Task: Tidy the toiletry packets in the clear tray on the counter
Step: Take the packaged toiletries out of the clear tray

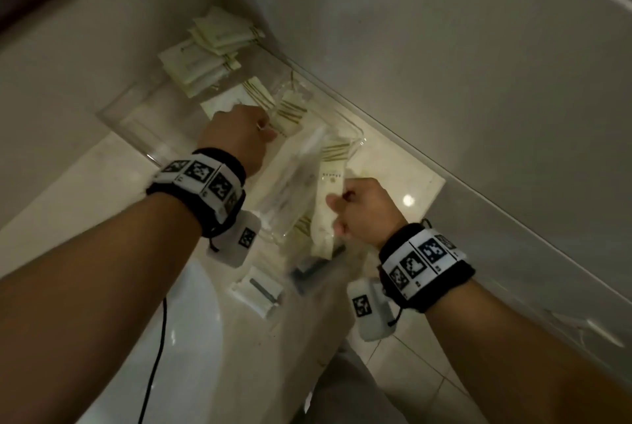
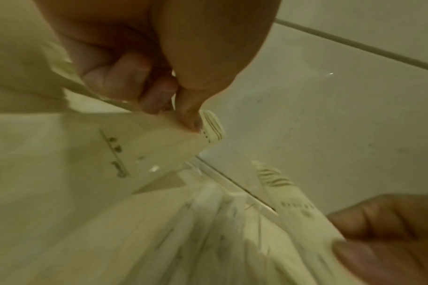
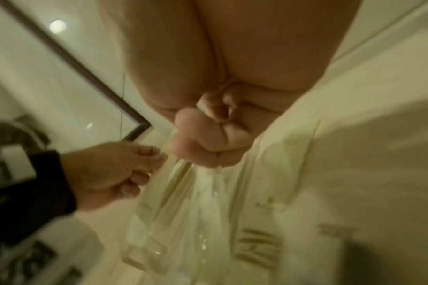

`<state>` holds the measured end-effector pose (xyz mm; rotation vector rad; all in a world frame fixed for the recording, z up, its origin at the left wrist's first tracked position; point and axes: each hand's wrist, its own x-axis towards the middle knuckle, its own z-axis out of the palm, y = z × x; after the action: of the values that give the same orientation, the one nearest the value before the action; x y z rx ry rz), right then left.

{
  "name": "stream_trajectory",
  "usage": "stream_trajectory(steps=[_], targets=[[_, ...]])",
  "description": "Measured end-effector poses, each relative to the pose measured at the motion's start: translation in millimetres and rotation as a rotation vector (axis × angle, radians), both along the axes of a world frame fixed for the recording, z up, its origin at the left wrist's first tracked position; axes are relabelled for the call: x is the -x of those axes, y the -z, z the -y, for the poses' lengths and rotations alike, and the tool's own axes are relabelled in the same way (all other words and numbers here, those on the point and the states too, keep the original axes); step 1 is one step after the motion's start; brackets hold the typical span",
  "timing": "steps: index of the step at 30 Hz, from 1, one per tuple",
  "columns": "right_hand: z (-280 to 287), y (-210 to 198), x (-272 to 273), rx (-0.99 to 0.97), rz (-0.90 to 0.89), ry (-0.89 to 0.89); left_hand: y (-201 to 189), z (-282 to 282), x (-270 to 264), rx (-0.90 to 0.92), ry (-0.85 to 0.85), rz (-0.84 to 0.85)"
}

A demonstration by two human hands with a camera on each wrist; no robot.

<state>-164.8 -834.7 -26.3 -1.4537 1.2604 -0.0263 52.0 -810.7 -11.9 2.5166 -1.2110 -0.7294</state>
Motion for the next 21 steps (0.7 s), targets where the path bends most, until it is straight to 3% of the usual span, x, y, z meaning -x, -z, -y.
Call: stream_trajectory(steps=[2,5,13,21], targets=[[-1,6,-23,-0.111,0.072,0.147,6,-9,-7,-0.035,-0.026,0.013],[0,18,-62,-0.126,0.076,0.231,12,-18,-7,-0.09,-0.04,0.071],[10,25,-115,-0.054,-0.15,0.205,25,-10,-3,-0.133,0.115,0.26],[17,32,-129,0.104,-0.313,0.147,37,-13,-6,-0.09,0.113,0.215]])
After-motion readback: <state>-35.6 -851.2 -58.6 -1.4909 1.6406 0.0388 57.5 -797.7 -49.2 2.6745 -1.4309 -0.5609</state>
